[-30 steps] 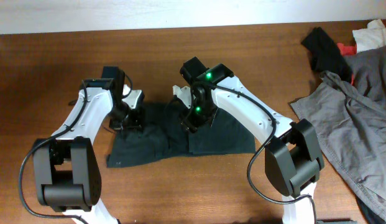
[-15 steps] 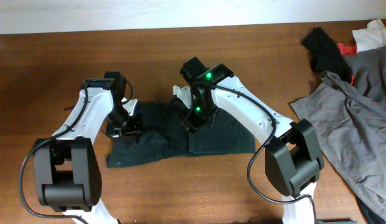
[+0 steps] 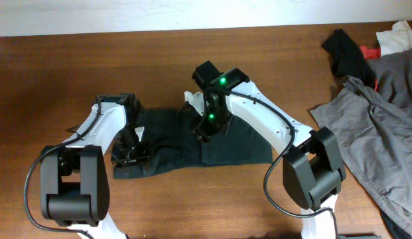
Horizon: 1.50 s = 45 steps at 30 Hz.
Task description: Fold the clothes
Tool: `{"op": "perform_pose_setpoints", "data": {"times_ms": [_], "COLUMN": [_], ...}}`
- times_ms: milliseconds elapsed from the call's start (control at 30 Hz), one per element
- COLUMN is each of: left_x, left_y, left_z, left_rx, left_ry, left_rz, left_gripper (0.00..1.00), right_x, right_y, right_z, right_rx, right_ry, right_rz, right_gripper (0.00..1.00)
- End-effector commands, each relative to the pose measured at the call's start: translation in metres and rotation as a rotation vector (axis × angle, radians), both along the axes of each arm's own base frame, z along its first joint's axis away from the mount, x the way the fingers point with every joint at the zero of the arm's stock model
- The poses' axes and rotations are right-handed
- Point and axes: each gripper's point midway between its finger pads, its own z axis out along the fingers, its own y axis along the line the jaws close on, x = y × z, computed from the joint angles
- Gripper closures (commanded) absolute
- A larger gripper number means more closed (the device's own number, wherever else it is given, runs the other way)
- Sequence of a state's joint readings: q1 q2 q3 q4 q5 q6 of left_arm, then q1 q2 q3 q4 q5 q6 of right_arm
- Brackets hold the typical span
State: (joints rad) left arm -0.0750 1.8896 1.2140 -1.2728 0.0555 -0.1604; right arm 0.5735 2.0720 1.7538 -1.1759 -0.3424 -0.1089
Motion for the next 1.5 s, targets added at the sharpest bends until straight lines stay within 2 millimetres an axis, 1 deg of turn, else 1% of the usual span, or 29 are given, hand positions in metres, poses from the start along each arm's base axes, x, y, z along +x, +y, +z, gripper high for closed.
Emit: {"op": "perform_pose_setpoints", "data": {"times_ms": [0,67,133,167,200,267,300,333,367,400,433,500,533,567,667,767,833,933,1033,1167,1333,1467], "left_x": [0.004,0.009,0.016,0.021,0.027,0.037,0.04,0.043,0.045,0.046,0.046,0.045,0.044,0.044,0.042,0.039,0.034,0.026,0.022,0.022,0.022,0.022], "left_y": [0.018,0.017,0.017,0.016,0.015,0.009,0.005,-0.001,-0.007,-0.014,-0.022,-0.034,-0.039,-0.042,-0.043,-0.048,-0.053,-0.057,-0.057,-0.056,-0.041,-0.024], "left_z": [0.01,0.013,0.019,0.024,0.029,0.04,0.044,0.048,0.052,0.053,0.054,0.055,0.054,0.053,0.049,0.044,0.039,0.028,0.017,0.006,-0.016,-0.025], "left_rx": [0.101,0.1,0.097,0.094,0.084,0.05,0.027,-0.005,-0.044,-0.082,-0.126,-0.195,-0.225,-0.243,-0.247,-0.278,-0.313,-0.336,-0.336,-0.334,-0.252,-0.165], "left_ry": [-0.026,-0.042,-0.073,-0.096,-0.123,-0.174,-0.196,-0.217,-0.232,-0.235,-0.233,-0.227,-0.225,-0.224,-0.22,-0.213,-0.199,-0.181,-0.181,-0.201,-0.244,-0.256], "left_rz": [0.039,0.042,0.044,0.046,0.05,0.061,0.068,0.076,0.086,0.095,0.106,0.112,0.109,0.102,0.097,0.106,0.117,0.126,0.127,0.123,0.098,0.096], "left_gripper": [0.16,0.17,0.2,0.22,0.25,0.36,0.44,0.56,0.75,0.96,1.0,1.0,1.0,1.0,1.0,1.0,1.0,1.0,1.0,1.0,1.0,1.0], "right_x": [-0.001,-0.003,-0.007,-0.009,-0.011,-0.012,-0.012,-0.011,-0.01,-0.009,-0.008,-0.008,-0.008,-0.009,-0.015,-0.021,-0.029,-0.041,-0.048,-0.053,-0.051,-0.041], "right_y": [0.005,0.012,0.018,0.022,0.024,0.025,0.026,0.026,0.027,0.028,0.03,0.034,0.036,0.038,0.038,0.04,0.05,0.069,0.077,0.087,0.096,0.091], "right_z": [0.003,0.006,0.01,0.013,0.014,0.015,0.015,0.015,0.015,0.015,0.015,0.015,0.014,0.012,0.001,-0.016,-0.021,-0.021,-0.027,-0.037,-0.041,-0.05], "right_rx": [0.042,0.081,0.125,0.148,0.163,0.17,0.167,0.165,0.164,0.165,0.167,0.174,0.173,0.17,0.144,0.138,0.201,0.321,0.351,0.379,0.415,0.367], "right_ry": [0.02,0.038,0.06,0.075,0.084,0.1,0.108,0.116,0.12,0.122,0.123,0.124,0.127,0.137,0.186,0.225,0.261,0.316,0.316,0.286,0.234,0.173], "right_rz": [0.003,0.007,0.011,0.013,0.014,-0.005,-0.025,-0.046,-0.067,-0.08,-0.093,-0.111,-0.123,-0.139,-0.209,-0.267,-0.247,-0.201,-0.172,-0.136,-0.107,-0.127], "right_gripper": [0.35,0.35,0.36,0.39,0.41,0.47,0.5,0.53,0.57,0.62,0.67,0.78,0.94,0.96,0.96,0.96,0.96,0.96,0.96,0.96,0.96,0.96]}}
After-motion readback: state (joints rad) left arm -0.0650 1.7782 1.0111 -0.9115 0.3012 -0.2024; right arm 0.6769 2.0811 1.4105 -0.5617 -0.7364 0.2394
